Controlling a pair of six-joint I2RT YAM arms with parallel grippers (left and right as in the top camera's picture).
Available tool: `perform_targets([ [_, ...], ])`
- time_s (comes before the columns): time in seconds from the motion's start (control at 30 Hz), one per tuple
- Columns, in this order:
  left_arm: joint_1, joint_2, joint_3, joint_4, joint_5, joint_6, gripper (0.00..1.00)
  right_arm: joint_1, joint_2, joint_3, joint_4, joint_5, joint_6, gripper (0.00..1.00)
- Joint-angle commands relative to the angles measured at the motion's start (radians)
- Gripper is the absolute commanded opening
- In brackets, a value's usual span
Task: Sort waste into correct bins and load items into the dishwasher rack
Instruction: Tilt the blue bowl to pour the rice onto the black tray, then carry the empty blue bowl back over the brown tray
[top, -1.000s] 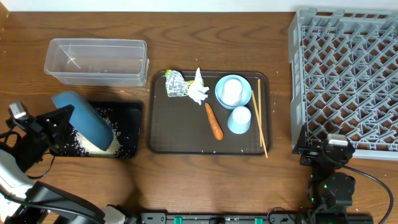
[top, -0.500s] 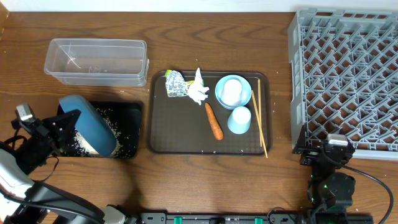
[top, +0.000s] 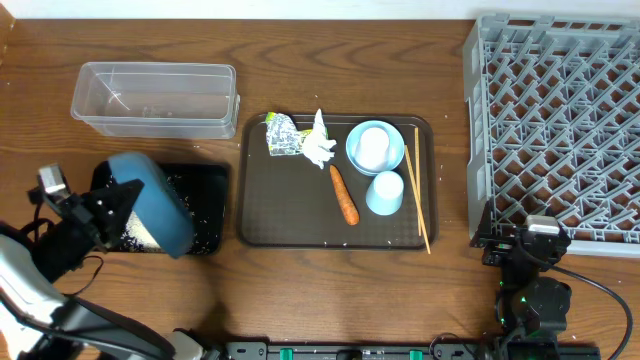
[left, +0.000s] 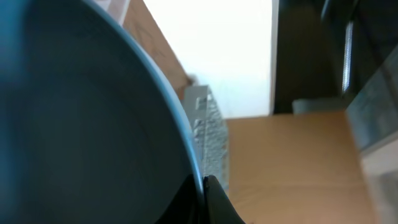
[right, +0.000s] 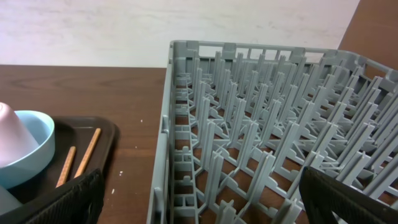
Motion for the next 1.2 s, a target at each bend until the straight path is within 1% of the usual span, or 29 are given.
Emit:
perform_targets([
  [0.0,-0.059,-0.092,0.016,-0.072,-0.021,0.095,0.06,-0.008,-0.001,0.002,-0.008,0.010,-0.011,0.99],
  [0.13,-0.132,-0.185,0.064,-0.051,-0.061,0.083,0.06,-0.008,-0.001,0.002,-0.008,0.010,-0.011,0.99],
  [0.2,-0.168,-0.225,0.097,-0.051,-0.082,0.051,0.06,-0.008,-0.001,0.002,-0.008,0.010,-0.012,0.99],
  [0.3,-0.218,-0.285,0.153,-0.021,-0.142,-0.035,0.06,-0.008,-0.001,0.002,-0.008,0.010,-0.011,0.99],
  [0.37,-0.252,-0.322,0.179,0.068,-0.211,-0.201,0.06,-0.008,-0.001,0.002,-0.008,0.010,-0.011,0.99],
  [0.43,-0.293,-0.356,0.187,0.207,-0.336,-0.455,0.06,-0.008,-0.001,0.002,-0.008,0.010,-0.011,0.99],
  [0.5,-0.351,-0.384,0.187,0.310,-0.471,-0.663,0.06,-0.008,-0.001,0.002,-0.008,0.010,-0.012,0.99],
  [0.57,-0.422,-0.407,0.187,0.361,-0.537,-0.773,0.06,-0.008,-0.001,0.002,-0.008,0.010,-0.011,0.99],
  [0.63,-0.518,-0.424,0.187,0.405,-0.591,-0.864,0.06,-0.008,-0.001,0.002,-0.008,0.010,-0.011,0.99],
  [0.7,-0.629,-0.430,0.187,0.442,-0.681,-0.948,0.06,-0.008,-0.001,0.002,-0.008,0.010,-0.011,0.99],
  [0.93,-1.055,-0.403,0.187,0.529,-1.004,-1.123,0.06,-0.008,-0.001,0.002,-0.008,0.010,-0.011,0.99],
  [1.0,-1.178,-0.393,0.187,0.557,-1.120,-1.177,0.06,-0.008,-0.001,0.002,-0.008,0.010,-0.012,0.99],
  [1.1,-1.335,-0.370,0.186,0.579,-1.308,-1.263,0.06,-0.008,-0.001,0.002,-0.008,0.010,-0.011,0.99],
  [1.17,-1.418,-0.341,0.185,0.597,-1.383,-1.302,0.06,-0.008,-0.001,0.002,-0.008,0.010,-0.011,0.99],
])
